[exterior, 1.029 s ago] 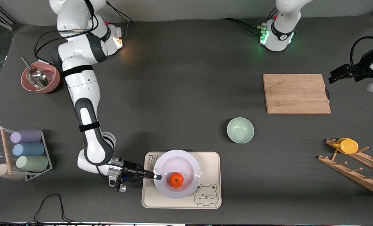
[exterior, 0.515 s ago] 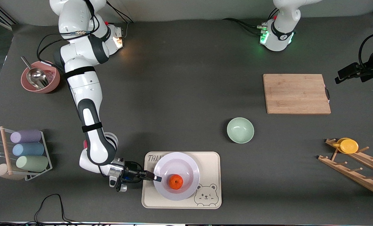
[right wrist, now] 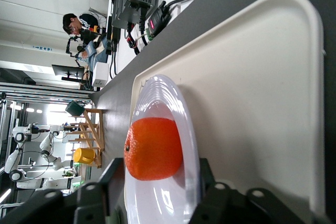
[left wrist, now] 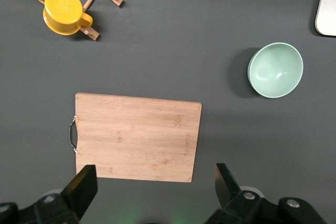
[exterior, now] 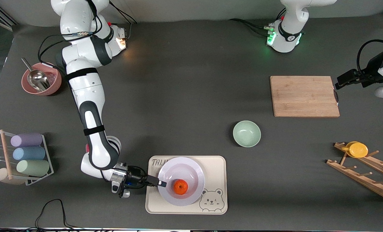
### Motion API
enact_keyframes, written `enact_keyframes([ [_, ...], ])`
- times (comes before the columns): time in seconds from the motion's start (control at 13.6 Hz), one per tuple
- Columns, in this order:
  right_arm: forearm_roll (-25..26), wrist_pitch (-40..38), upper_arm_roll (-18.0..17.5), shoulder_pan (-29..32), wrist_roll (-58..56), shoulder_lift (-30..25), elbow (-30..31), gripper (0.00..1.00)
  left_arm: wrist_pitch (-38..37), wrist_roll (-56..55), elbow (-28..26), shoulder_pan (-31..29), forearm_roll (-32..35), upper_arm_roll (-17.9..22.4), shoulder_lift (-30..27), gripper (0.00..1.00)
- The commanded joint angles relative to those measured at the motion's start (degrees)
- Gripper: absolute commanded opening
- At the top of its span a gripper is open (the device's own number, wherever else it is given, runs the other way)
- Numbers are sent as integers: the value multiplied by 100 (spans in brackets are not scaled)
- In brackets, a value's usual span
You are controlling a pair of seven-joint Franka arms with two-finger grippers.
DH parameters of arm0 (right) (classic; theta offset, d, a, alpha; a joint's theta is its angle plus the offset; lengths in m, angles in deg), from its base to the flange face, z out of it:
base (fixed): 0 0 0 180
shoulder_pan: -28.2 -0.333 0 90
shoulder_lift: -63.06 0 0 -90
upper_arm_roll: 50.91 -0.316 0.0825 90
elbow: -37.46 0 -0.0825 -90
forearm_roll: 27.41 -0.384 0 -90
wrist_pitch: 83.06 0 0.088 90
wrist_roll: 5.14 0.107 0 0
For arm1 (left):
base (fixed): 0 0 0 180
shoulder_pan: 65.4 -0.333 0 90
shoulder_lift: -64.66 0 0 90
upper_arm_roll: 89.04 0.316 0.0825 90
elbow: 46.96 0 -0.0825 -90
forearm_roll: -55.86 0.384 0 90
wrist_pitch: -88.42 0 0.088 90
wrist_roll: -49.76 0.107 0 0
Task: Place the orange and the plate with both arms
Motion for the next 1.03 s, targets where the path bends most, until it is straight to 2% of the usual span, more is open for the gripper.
enact_keyframes([
  [0.0, 1033, -184, -35, 59, 85, -351, -92, 100, 7, -106, 23, 154, 110, 130, 66, 100],
  [0.07, 1438, -324, -26, 77, 163, -501, -83, 100, 8, -106, 14, 154, 101, 130, 67, 100],
  [0.22, 2343, -570, 26, 200, 234, -1053, 380, 100, -1, -97, 23, 137, 14, 130, 49, 100],
  [0.37, 3223, -738, 53, 209, 234, -1694, 1091, 100, -19, -115, -3, 180, 4, 121, 58, 100],
  [0.51, 4092, -774, 62, 191, 304, -2580, 2074, 100, -106, -88, -21, 198, 13, 121, 49, 100],
  [0.66, 4902, -800, 114, 139, 803, -3311, 2787, 100, -133, -106, -13, 198, 22, 121, 40, 100],
  [0.96, 6353, -1475, 123, 121, 1640, -4183, 3274, 100, -63, -36, -21, 198, 66, 121, 58, 100],
])
